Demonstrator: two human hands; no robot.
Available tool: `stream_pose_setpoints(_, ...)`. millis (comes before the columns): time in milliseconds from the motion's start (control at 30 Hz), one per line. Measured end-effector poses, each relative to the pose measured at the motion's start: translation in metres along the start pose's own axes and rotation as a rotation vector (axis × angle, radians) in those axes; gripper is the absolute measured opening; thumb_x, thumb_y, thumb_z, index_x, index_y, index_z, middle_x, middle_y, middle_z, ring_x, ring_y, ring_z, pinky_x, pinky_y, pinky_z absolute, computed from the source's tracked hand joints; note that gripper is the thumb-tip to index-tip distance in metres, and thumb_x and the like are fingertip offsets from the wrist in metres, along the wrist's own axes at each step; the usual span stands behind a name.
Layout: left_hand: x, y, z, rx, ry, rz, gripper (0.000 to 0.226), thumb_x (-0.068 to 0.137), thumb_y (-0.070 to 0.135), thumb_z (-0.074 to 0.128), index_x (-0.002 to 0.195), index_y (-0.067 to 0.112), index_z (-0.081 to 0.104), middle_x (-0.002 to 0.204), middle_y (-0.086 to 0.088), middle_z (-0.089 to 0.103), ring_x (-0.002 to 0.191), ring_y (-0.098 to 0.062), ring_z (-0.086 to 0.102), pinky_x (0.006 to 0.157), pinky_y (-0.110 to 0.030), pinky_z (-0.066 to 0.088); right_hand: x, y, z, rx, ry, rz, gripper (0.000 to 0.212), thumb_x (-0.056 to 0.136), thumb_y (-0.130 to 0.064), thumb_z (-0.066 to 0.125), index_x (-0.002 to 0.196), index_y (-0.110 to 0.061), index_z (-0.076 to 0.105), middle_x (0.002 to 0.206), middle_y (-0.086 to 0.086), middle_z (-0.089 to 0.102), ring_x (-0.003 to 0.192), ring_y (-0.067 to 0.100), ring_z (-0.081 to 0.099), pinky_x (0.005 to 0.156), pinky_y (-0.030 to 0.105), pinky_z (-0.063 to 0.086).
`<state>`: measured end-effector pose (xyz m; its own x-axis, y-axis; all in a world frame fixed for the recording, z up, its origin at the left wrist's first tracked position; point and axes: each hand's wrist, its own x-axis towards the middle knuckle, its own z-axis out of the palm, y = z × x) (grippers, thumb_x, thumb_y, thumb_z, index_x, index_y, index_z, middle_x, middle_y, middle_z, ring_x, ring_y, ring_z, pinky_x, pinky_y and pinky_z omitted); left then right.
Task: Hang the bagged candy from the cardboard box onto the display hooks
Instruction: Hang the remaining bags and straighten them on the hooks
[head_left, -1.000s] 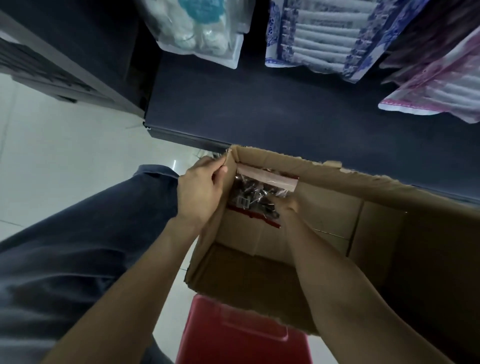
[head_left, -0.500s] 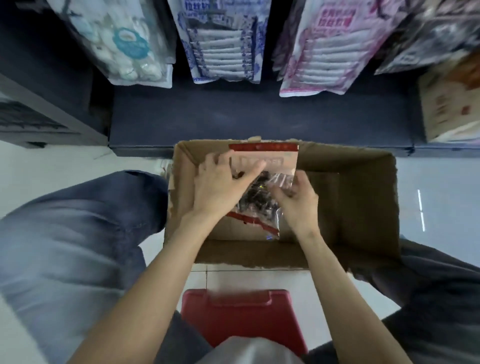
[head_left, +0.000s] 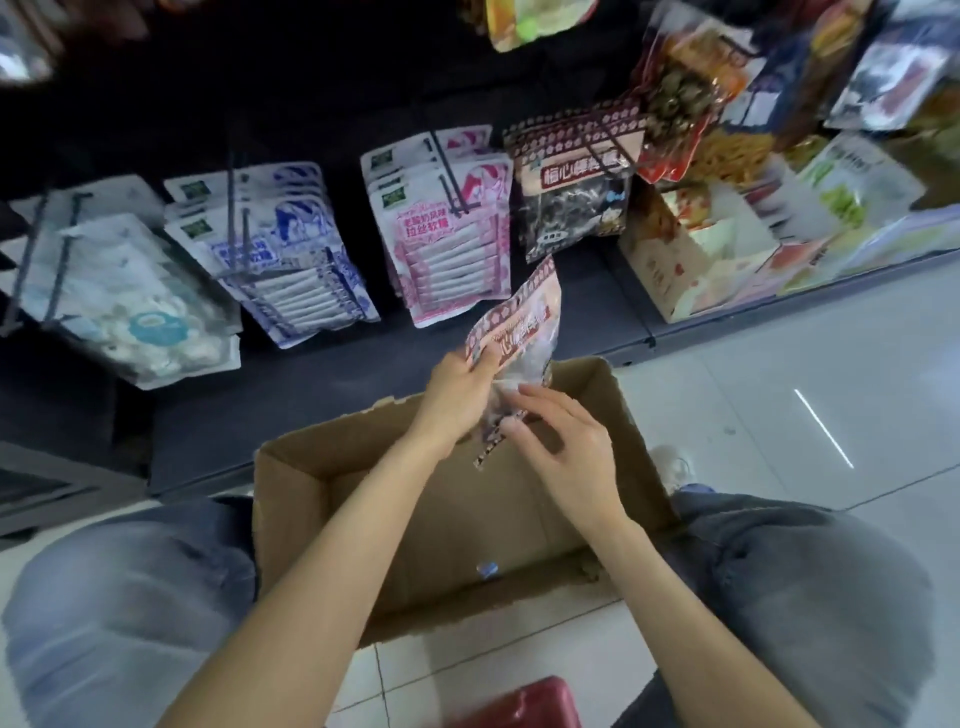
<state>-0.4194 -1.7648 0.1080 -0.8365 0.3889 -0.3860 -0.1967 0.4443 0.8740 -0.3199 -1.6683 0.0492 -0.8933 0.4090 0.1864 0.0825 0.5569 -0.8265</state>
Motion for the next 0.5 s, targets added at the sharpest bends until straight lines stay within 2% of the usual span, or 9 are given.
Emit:
stream_pose_setpoints(100, 0.024, 0.022, 0.003, 0.095, -0.065, 0.070, 0.013, 0.099, 0.035, 0.046, 0.096, 0.028, 0.057, 0.099, 0.003, 0.066, 0.096, -0.015, 0.060, 0.083, -0.027, 0.045, 0.033, 0.017, -0.052, 0.011, 0.164, 0.098, 0.041, 0.090, -0.038, 0.062, 0.128, -0.023, 0.057, 0.125, -0.008, 0.060, 0.111, 0.009, 0.055, 0.092, 0.034, 0.050)
stream_pose_setpoints(167, 0.036, 0.042, 0.008, 0.142, -0.114, 0.125, 0.010, 0.099, 0.031, 0.047, 0.090, 0.033, 0.052, 0.092, 0.011, 0.062, 0.088, -0.009, 0.058, 0.072, -0.020, 0.042, 0.066, 0.023, -0.082, 0.070, 0.186, 0.211, 0.061, 0.088, -0.033, 0.066, 0.141, -0.022, 0.038, 0.138, -0.003, 0.048, 0.117, 0.010, 0.048, 0.096, 0.031, 0.045)
stream_pose_setpoints(233, 0.049, 0.056, 0.017, 0.172, -0.168, 0.165, 0.011, 0.098, 0.029, 0.048, 0.088, 0.033, 0.048, 0.090, 0.015, 0.058, 0.079, -0.001, 0.054, 0.066, -0.014, 0.040, 0.097, 0.025, -0.104, 0.249, 0.148, 0.332, 0.067, 0.088, -0.030, 0.065, 0.144, -0.018, 0.030, 0.138, -0.001, 0.046, 0.117, 0.010, 0.046, 0.098, 0.029, 0.042)
stream_pose_setpoints(300, 0.064, 0.064, 0.027, 0.170, -0.196, 0.183, 0.006, 0.098, 0.029, 0.048, 0.092, 0.032, 0.046, 0.087, 0.019, 0.055, 0.074, 0.008, 0.048, 0.065, -0.009, 0.039, 0.120, 0.030, -0.119, 0.385, 0.116, 0.381, 0.046, 0.090, -0.026, 0.063, 0.131, -0.018, 0.045, 0.121, 0.003, 0.058, 0.110, 0.016, 0.057, 0.095, 0.031, 0.048)
stream_pose_setpoints(367, 0.079, 0.066, 0.039, 0.112, -0.161, 0.206, 0.009, 0.097, 0.029, 0.051, 0.089, 0.033, 0.050, 0.084, 0.022, 0.055, 0.074, 0.012, 0.048, 0.062, -0.001, 0.040, 0.138, 0.041, -0.128, 0.406, 0.182, 0.344, 0.013, 0.090, -0.021, 0.064, 0.099, -0.019, 0.055, 0.103, 0.008, 0.067, 0.095, 0.019, 0.066, 0.084, 0.036, 0.056)
stream_pose_setpoints(433, 0.095, 0.068, 0.052, 0.059, -0.068, 0.264, 0.005, 0.094, 0.029, 0.057, 0.089, 0.031, 0.057, 0.083, 0.019, 0.061, 0.077, 0.005, 0.056, 0.058, 0.001, 0.041, 0.154, 0.053, -0.134, 0.435, 0.267, 0.322, 0.015, 0.090, -0.016, 0.064, 0.084, -0.019, 0.051, 0.093, 0.007, 0.069, 0.083, 0.015, 0.069, 0.073, 0.030, 0.059)
stream_pose_setpoints(500, 0.111, 0.073, 0.066, 0.025, 0.019, 0.321, 0.006, 0.092, 0.028, 0.060, 0.089, 0.022, 0.061, 0.077, 0.016, 0.062, 0.074, 0.002, 0.059, 0.058, -0.003, 0.042, 0.172, 0.061, -0.137, 0.473, 0.333, 0.326, 0.015, 0.091, -0.014, 0.063, 0.085, -0.018, 0.049, 0.086, 0.002, 0.068, 0.073, 0.006, 0.068, 0.062, 0.020, 0.056)
